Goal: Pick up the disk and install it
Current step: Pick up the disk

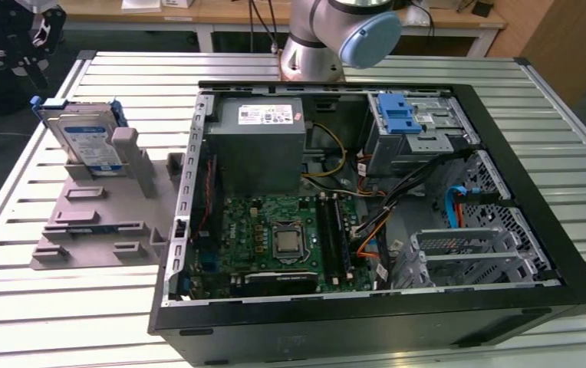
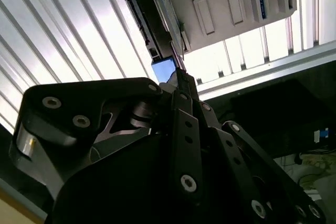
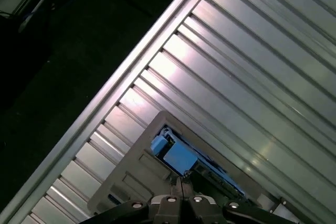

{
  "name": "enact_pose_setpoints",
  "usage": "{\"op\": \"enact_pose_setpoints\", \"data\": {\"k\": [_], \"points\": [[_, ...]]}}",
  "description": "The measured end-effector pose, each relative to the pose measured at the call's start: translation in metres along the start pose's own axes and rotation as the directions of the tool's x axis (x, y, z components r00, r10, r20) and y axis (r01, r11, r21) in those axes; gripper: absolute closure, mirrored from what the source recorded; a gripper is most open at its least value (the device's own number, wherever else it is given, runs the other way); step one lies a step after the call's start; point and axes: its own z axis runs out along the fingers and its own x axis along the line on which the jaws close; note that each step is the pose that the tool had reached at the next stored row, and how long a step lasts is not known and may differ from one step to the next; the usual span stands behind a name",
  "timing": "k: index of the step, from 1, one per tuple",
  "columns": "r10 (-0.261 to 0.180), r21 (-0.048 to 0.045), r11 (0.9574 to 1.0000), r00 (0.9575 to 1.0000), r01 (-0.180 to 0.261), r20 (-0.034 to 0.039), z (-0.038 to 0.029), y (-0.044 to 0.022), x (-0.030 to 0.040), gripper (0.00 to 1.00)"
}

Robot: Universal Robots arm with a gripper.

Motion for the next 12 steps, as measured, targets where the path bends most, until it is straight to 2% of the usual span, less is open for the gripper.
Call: {"op": "enact_pose_setpoints", "data": {"k": [2, 9, 12], "points": [[-0.017, 0.0, 0.9998, 0.9998, 0.017, -0.0005, 0.0, 0.0, 0.0, 0.89], [-0.023, 0.0001, 0.9997, 0.9997, 0.023, -0.0008, 0.0, 0.0, 0.0, 0.89], [-0.053, 0.0001, 0.9986, 0.9986, 0.053, -0.0019, 0.0, 0.0, 0.0, 0.89]]}}
